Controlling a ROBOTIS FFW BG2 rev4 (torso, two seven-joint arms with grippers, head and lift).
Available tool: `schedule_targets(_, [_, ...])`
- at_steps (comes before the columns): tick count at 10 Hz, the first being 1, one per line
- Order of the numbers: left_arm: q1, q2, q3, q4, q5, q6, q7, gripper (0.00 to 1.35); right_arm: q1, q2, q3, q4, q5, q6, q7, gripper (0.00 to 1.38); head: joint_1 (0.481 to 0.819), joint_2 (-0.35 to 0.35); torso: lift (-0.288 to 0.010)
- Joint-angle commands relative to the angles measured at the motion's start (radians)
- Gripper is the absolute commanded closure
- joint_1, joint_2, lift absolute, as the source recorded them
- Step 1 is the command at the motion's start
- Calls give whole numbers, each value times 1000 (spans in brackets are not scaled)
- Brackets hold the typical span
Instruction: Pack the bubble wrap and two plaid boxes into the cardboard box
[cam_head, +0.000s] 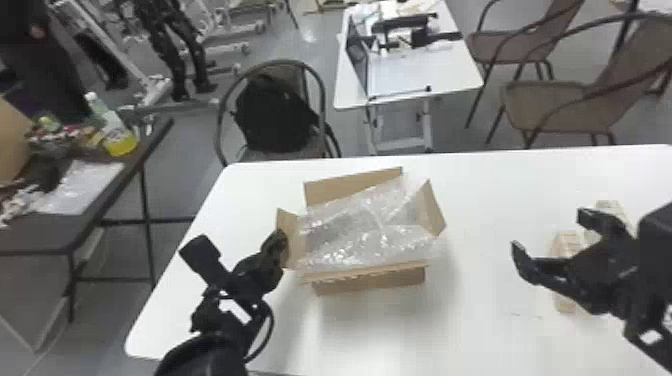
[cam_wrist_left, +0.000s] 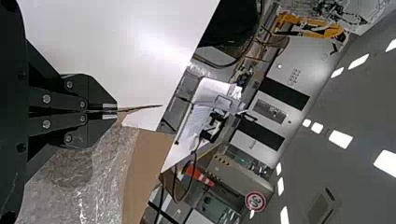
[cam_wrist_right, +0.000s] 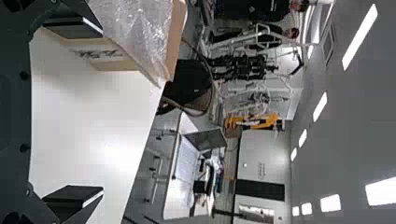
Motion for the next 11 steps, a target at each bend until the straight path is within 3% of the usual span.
schedule_targets(1, [7, -4, 19, 0, 2, -3, -2, 1214, 116, -1, -77, -16, 4, -128, -20, 116, 695, 256, -50])
schedule_targets(5, [13, -4, 28, 0, 8, -1, -11, 1216, 248, 8, -166, 47, 23, -191, -115, 116, 695, 185, -50])
schedule_targets(7, [13, -4, 28, -1, 11, 0, -14, 1214, 223, 28, -192, 140, 21, -209, -139, 116, 695, 153, -50])
schedule_targets(11, [12, -4, 23, 0, 17, 2, -14, 1216, 86, 42, -168, 331, 64, -211, -150, 116, 695, 131, -50])
